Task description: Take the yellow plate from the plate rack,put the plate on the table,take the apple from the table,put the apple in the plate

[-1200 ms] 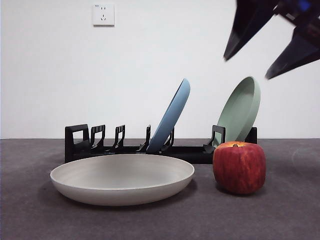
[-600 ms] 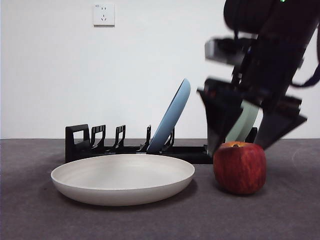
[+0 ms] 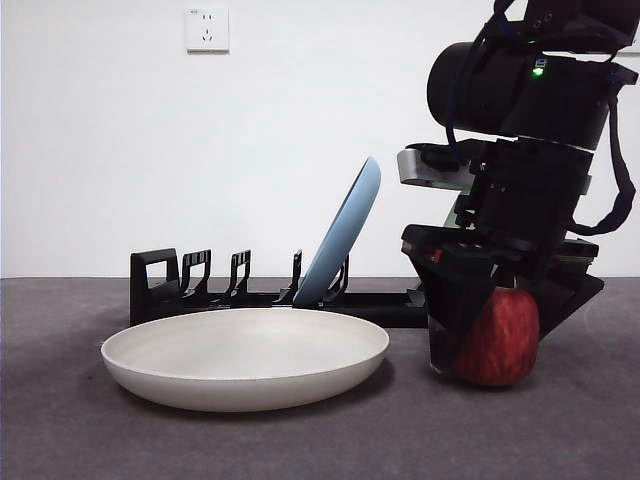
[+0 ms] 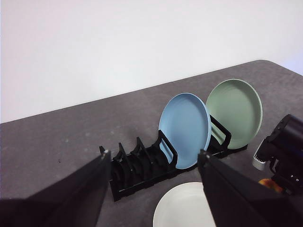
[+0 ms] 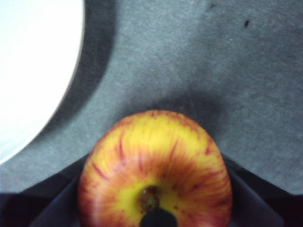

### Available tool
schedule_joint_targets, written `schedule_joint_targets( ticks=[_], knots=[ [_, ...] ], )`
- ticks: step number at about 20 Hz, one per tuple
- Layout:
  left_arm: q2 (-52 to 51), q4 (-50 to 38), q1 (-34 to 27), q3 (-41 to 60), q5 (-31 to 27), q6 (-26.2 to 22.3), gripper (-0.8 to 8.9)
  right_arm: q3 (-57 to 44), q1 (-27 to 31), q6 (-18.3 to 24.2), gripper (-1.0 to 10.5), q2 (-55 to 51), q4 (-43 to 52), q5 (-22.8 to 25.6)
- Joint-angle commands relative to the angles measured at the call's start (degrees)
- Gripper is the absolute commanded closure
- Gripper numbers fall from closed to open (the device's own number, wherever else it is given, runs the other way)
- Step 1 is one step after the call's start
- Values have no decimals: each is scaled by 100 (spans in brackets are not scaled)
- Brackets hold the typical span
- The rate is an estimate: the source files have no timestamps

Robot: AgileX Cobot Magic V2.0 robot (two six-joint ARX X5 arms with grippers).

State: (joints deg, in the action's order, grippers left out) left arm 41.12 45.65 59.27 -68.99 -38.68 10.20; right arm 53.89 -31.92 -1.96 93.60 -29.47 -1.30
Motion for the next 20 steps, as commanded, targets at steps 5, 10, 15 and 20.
schedule_joint_targets(
  ticks=[5, 10, 15, 20],
  knots=[
    [-9, 33, -11, 24, -20, 52, 500, 234, -166, -358, 959, -317, -118, -22],
    [-9, 98, -11, 24, -20, 13, 500, 1099, -660, -396, 959, -402, -216, -24],
    [-9, 199, -13, 24, -61, -146, 500, 2000, -1176, -304, 960, -68, -275, -20],
    [-9, 293, -13, 24, -245, -223, 500, 2778, -1416, -304, 960, 927, -361, -22]
  ],
)
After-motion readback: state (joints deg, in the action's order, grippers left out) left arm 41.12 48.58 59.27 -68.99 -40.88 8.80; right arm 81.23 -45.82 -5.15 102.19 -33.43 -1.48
